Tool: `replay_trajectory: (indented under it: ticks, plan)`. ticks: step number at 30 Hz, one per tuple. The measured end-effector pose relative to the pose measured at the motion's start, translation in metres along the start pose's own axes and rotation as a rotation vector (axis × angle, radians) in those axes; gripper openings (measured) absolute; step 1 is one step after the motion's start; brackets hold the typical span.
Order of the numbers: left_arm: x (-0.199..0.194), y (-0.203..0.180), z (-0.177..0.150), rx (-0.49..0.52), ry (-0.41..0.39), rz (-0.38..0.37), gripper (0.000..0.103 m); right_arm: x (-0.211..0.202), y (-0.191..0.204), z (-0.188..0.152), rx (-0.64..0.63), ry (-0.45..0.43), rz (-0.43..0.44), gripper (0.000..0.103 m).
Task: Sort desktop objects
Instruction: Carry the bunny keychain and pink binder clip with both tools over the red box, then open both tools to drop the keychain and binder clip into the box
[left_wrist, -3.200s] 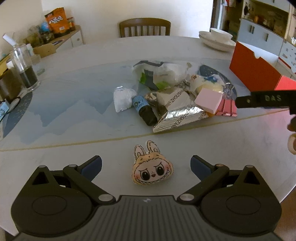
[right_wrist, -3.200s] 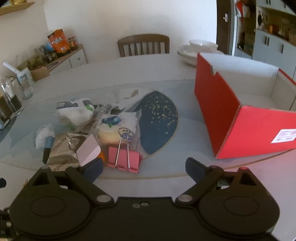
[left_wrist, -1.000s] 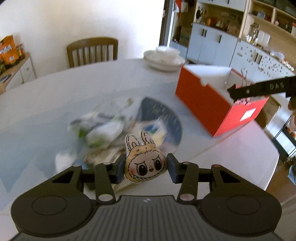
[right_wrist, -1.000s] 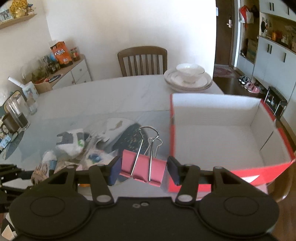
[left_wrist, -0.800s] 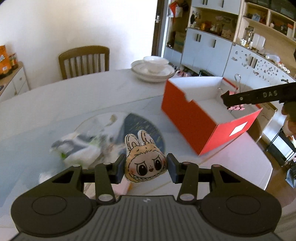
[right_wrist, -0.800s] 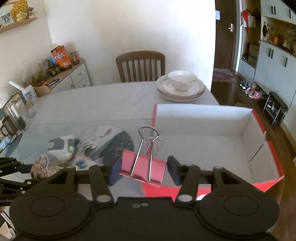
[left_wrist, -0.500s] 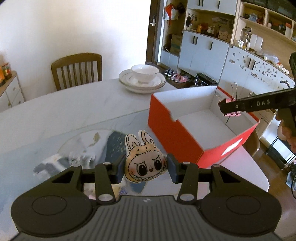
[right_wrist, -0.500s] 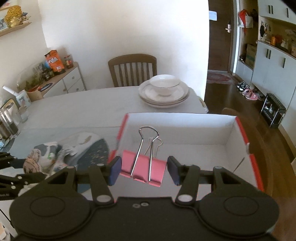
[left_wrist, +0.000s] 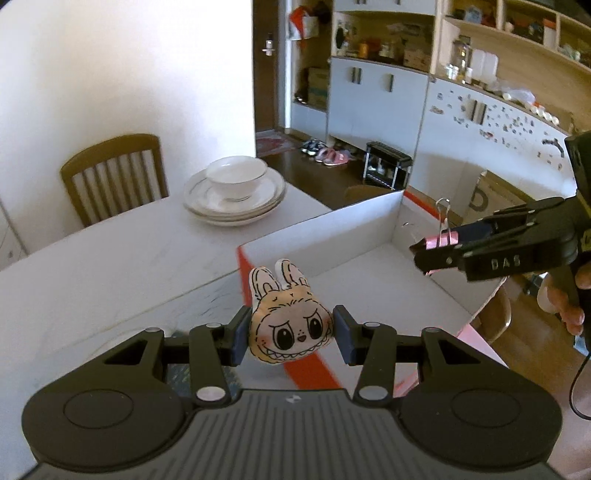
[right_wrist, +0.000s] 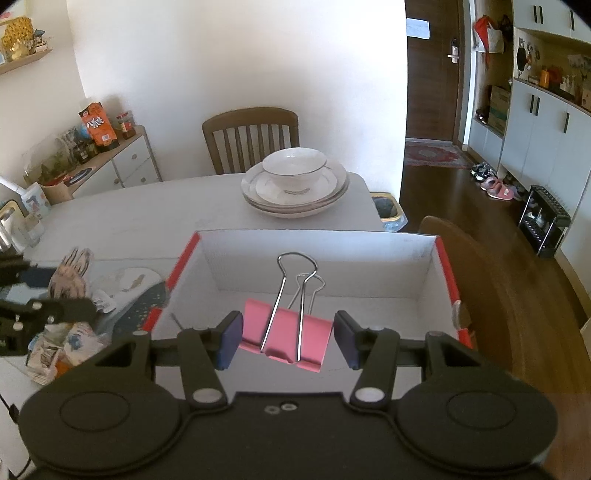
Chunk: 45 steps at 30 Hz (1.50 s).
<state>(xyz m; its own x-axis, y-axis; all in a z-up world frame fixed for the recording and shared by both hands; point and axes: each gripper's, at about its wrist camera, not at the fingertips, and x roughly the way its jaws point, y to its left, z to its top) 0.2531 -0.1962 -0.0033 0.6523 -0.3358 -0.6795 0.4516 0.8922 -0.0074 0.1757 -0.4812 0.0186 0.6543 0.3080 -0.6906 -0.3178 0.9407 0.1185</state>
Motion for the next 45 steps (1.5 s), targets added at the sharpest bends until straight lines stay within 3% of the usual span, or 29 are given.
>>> replay_trajectory:
  ticks: [11, 23, 38, 45]
  plan:
    - [0.072, -0.031, 0.031, 0.030, 0.093, -0.061, 0.045, 0.017, -0.018, -0.003, -0.051, 0.033, -0.011, 0.054]
    - [0.153, -0.052, 0.044, 0.107, 0.260, -0.078, 0.045, 0.054, -0.028, -0.024, -0.164, 0.153, -0.012, 0.053]
    - [0.207, -0.066, 0.037, 0.178, 0.478, -0.094, 0.046, 0.079, -0.032, -0.026, -0.188, 0.267, 0.023, 0.053]
    - [0.212, -0.066, 0.031, 0.172, 0.525, -0.104, 0.047, 0.091, -0.030, -0.025, -0.204, 0.318, 0.014, 0.053]
